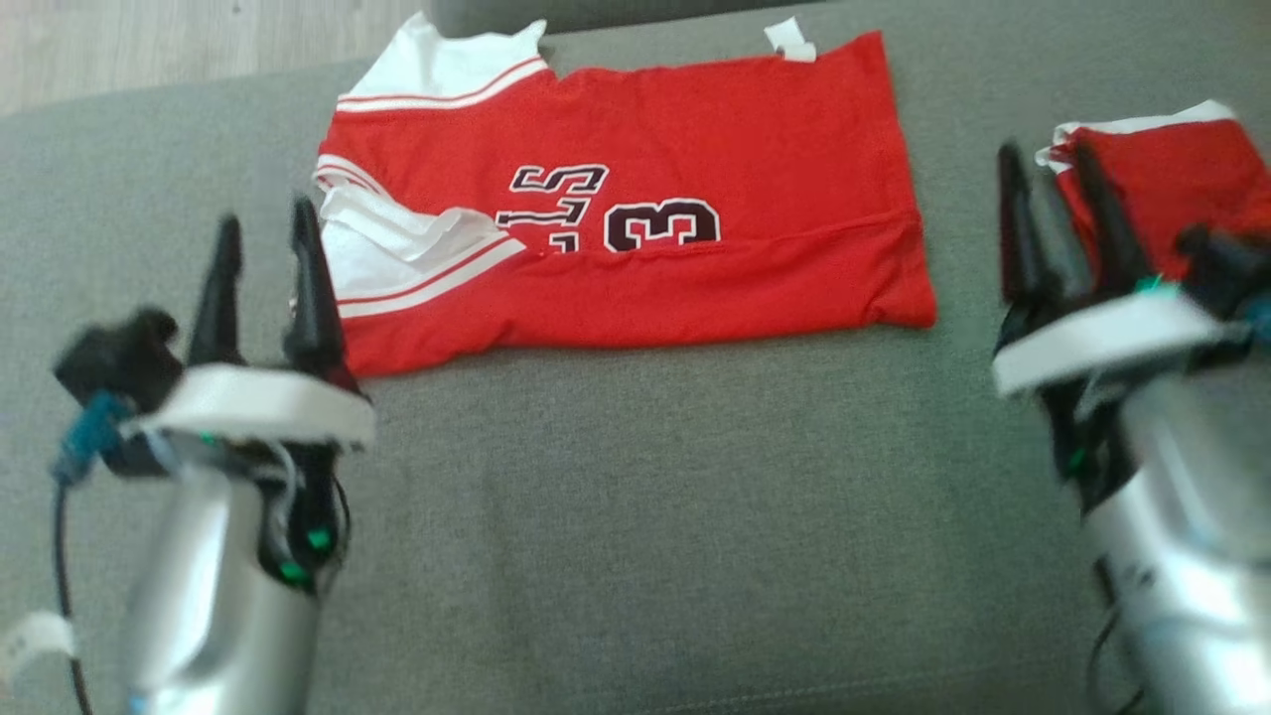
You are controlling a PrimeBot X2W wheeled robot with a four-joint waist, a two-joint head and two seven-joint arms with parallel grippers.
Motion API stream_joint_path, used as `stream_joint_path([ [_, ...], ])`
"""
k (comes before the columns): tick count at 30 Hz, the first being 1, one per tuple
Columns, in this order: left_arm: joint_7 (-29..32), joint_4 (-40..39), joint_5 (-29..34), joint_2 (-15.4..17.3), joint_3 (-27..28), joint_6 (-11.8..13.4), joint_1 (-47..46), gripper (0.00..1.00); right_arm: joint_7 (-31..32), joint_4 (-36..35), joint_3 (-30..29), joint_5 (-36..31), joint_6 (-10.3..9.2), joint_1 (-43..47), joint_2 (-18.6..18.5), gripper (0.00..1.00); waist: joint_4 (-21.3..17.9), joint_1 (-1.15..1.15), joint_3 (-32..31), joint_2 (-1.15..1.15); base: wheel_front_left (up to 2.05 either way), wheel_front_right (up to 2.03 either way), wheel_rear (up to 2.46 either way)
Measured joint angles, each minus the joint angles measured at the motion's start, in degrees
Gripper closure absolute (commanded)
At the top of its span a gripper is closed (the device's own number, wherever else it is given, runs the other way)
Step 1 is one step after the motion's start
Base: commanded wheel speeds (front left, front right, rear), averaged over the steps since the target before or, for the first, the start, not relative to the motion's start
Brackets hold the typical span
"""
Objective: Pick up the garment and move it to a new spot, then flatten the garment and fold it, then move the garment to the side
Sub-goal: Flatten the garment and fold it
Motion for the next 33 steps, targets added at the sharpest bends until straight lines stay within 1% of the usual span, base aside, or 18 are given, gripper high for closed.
stream_joint_path([
  [2,0.00,0.05,0.78,-1.24,0.57,-0.52,2.15,0.00,0.00,-1.87,-3.33,-4.10,0.00,4.10,3.24,0.00,-0.12,0.00,-0.61,0.00,0.00,0.00,0.00],
  [5,0.00,1.74,3.08,-1.72,0.56,-0.97,4.25,0.00,0.00,-3.16,-5.99,-8.60,0.00,9.70,7.08,0.00,-0.29,0.00,-1.17,0.00,0.00,0.00,0.00],
  [8,0.00,4.54,4.10,-1.93,0.70,-1.03,4.96,0.00,0.01,-4.39,-6.80,-10.92,0.00,12.38,8.75,0.00,-0.63,0.00,-1.25,0.00,0.00,0.00,0.00],
  [12,0.01,7.61,6.57,-1.90,0.69,-1.07,4.33,0.00,0.75,-7.12,-7.83,-12.11,0.00,12.18,9.45,0.00,-1.32,0.00,-0.93,0.00,0.00,0.00,0.00],
  [16,0.26,13.38,8.62,-1.11,0.76,1.31,1.94,0.00,2.02,-8.96,-8.27,-12.79,0.00,12.19,9.81,0.00,-2.08,0.00,-0.17,0.00,0.00,0.00,0.00],
  [20,2.20,18.95,10.09,0.55,0.78,3.63,-1.49,0.00,2.98,-10.58,-8.62,-13.14,0.00,12.21,9.87,0.00,-2.84,0.00,0.99,0.00,0.00,0.00,0.00],
  [22,3.21,21.12,10.63,1.12,0.74,4.19,-2.93,0.00,3.25,-11.23,-8.77,-13.51,0.00,12.21,9.91,0.00,-3.15,0.00,1.64,0.00,0.00,0.00,0.00],
  [26,4.41,24.52,11.43,1.99,0.51,4.69,-4.85,0.00,3.65,-12.02,-8.81,-13.62,0.00,12.22,10.01,0.00,-3.60,0.00,2.56,0.00,0.00,0.00,0.00],
  [31,6.56,29.67,11.89,3.14,-0.56,4.52,-7.43,0.00,3.86,-12.89,-8.79,-13.62,0.00,12.21,10.15,0.00,-4.26,0.00,3.82,0.00,0.00,0.00,0.00],
  [33,7.15,31.33,12.00,3.35,-0.85,4.04,-8.60,0.00,3.94,-13.08,-8.79,-13.63,0.00,12.21,10.17,0.00,-4.46,0.00,4.10,0.00,0.00,0.00,0.00],
])
